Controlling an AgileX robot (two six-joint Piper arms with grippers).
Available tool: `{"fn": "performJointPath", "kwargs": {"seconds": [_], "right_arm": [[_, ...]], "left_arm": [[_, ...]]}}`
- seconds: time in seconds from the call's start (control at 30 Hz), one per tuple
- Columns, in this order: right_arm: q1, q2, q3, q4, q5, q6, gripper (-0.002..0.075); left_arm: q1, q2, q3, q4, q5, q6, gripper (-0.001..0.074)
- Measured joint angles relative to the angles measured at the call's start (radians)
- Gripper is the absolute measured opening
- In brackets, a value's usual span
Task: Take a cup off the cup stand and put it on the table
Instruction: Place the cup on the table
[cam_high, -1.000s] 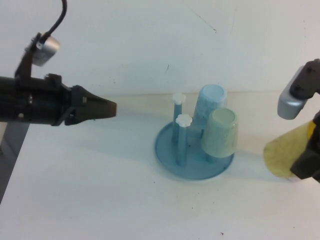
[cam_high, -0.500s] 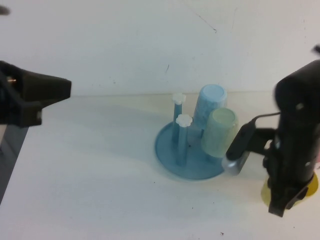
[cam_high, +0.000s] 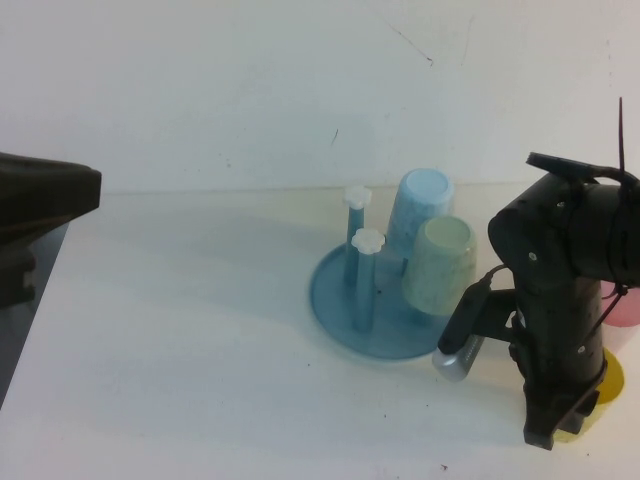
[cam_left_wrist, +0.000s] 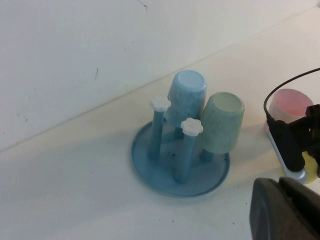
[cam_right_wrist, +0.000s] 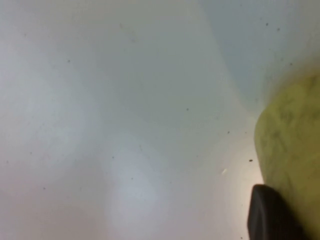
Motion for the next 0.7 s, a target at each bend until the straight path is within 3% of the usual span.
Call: {"fn": "performJointPath", "kwargs": {"seconds": [0.27,0.5,0.7], "right_arm": [[0.0,0.0,-0.035,0.0,0.0,0.013,0.0245],[0.0,-0.091,-0.081,0.093,0.0,0.018,0.0263],[0.0,-0.333,-0.015,0.159,-0.021,0.016,0.026]], "left_arm": [[0.0,0.0,0.05,0.0,-0.031,-0.001,-0.0001],[0.0,-0.01,0.11,0.002,-0.094,-0.007,-0.0001],[0.0,-0.115,0.197,0.054,-0.189,-0.013,-0.0001]]}}
